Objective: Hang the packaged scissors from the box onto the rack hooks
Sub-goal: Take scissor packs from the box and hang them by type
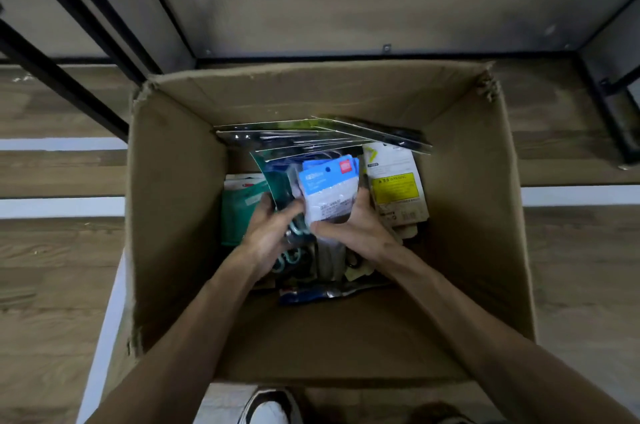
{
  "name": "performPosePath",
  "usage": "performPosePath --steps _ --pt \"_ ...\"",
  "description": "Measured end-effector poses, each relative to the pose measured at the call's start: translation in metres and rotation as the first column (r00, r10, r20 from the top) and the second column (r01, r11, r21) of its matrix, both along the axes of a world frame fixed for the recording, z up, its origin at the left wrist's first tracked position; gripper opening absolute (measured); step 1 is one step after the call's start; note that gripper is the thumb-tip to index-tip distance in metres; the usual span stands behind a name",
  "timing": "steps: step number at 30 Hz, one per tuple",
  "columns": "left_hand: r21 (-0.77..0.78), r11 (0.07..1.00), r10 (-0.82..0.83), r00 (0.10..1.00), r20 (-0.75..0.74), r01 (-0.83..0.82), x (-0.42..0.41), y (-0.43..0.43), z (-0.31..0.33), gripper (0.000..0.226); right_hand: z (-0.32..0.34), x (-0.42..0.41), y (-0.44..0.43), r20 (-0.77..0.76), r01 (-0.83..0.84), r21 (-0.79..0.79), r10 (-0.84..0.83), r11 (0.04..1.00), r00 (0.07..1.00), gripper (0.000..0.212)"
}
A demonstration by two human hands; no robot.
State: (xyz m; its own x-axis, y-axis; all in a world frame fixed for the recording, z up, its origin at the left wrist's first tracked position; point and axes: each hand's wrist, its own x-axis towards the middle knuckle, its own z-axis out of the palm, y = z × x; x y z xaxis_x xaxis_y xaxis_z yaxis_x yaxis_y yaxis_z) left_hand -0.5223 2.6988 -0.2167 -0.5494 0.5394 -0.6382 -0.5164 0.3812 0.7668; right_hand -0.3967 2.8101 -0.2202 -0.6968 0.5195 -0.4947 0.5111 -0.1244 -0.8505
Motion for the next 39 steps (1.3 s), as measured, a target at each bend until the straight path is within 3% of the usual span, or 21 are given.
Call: performPosePath --steps 2,4,5,6,9,12,15,18,21,22,25,29,32,34,36,39 --pt "-0.320 0.933 -0.257 0.930 -0.262 0.167 -0.003 0.001 0.003 0.033 -0.002 0.000 0.003 0.045 -0.011 0.041 0.009 0.999 0.999 0.077" --pt "-0.655 0.751 -0.466 0.766 -0.442 0.078 -0.011 0.002 0.002 0.059 -0.004 -0.001 0.005 0.066 -0.022 0.094 0.016 0.995 0.998 0.083" --pt "-0.715 0.699 -0.482 0.725 -0.492 -0.020 -0.014 0.001 0.002 0.073 -0.004 0.000 0.007 0.070 -0.037 0.118 0.029 0.992 0.997 0.085" --pt "-0.722 0.689 -0.460 0.732 -0.502 -0.062 -0.017 0.000 0.005 0.086 -0.005 0.000 0.010 0.082 -0.058 0.135 0.048 0.989 0.996 0.087" --pt "-0.681 0.732 -0.285 0.917 -0.279 0.021 -0.023 -0.003 0.006 0.129 -0.003 -0.002 0.014 0.138 -0.106 0.149 0.085 0.983 0.987 0.100" --pt "-0.657 0.751 -0.244 0.953 -0.180 0.068 -0.028 -0.006 -0.002 0.151 -0.007 -0.006 0.011 0.161 -0.157 0.191 0.127 0.969 0.979 0.107" --pt "-0.514 0.849 -0.227 0.962 -0.150 0.121 -0.031 -0.007 -0.013 0.141 -0.009 -0.006 0.008 0.152 -0.175 0.192 0.147 0.966 0.977 0.084" --pt "-0.473 0.862 -0.304 0.933 -0.192 0.184 -0.025 -0.005 -0.008 0.134 -0.019 -0.004 0.009 0.122 -0.135 0.204 0.112 0.970 0.986 0.072" --pt "-0.332 0.929 -0.229 0.958 -0.175 0.162 -0.023 -0.005 -0.004 0.079 -0.021 -0.003 0.009 0.072 -0.042 0.124 0.033 0.991 0.997 0.070" --pt "-0.268 0.952 -0.191 0.973 -0.131 0.151 -0.023 -0.007 -0.003 0.071 -0.022 -0.003 0.010 0.039 -0.020 0.056 0.018 0.998 0.999 0.067" --pt "-0.221 0.959 -0.193 0.980 -0.043 0.179 -0.022 -0.012 0.003 0.097 -0.014 -0.005 0.015 -0.018 -0.011 -0.080 0.009 0.997 1.000 0.070" --pt "-0.161 0.955 -0.261 0.964 -0.061 0.248 -0.018 -0.008 0.012 0.100 -0.011 -0.003 0.024 -0.053 -0.078 -0.138 0.072 0.987 0.996 0.096" --pt "-0.111 0.950 -0.300 0.951 -0.077 0.291 -0.005 -0.004 0.019 0.085 0.014 0.002 0.023 -0.056 -0.117 -0.119 0.111 0.986 0.992 0.067" --pt "-0.066 0.969 -0.240 0.970 -0.031 0.238 -0.003 -0.005 0.016 0.081 0.022 0.005 0.023 -0.092 -0.106 -0.154 0.092 0.982 0.991 0.045" --pt "-0.055 0.981 -0.187 0.982 0.019 0.188 -0.005 -0.004 0.017 0.080 0.032 0.004 0.015 -0.142 -0.122 -0.186 0.096 0.975 0.985 0.039" --pt "-0.023 0.985 -0.170 0.982 0.086 0.173 -0.012 0.000 0.024 0.052 0.039 -0.012 -0.009 -0.144 -0.186 -0.032 0.179 0.982 0.973 0.042"
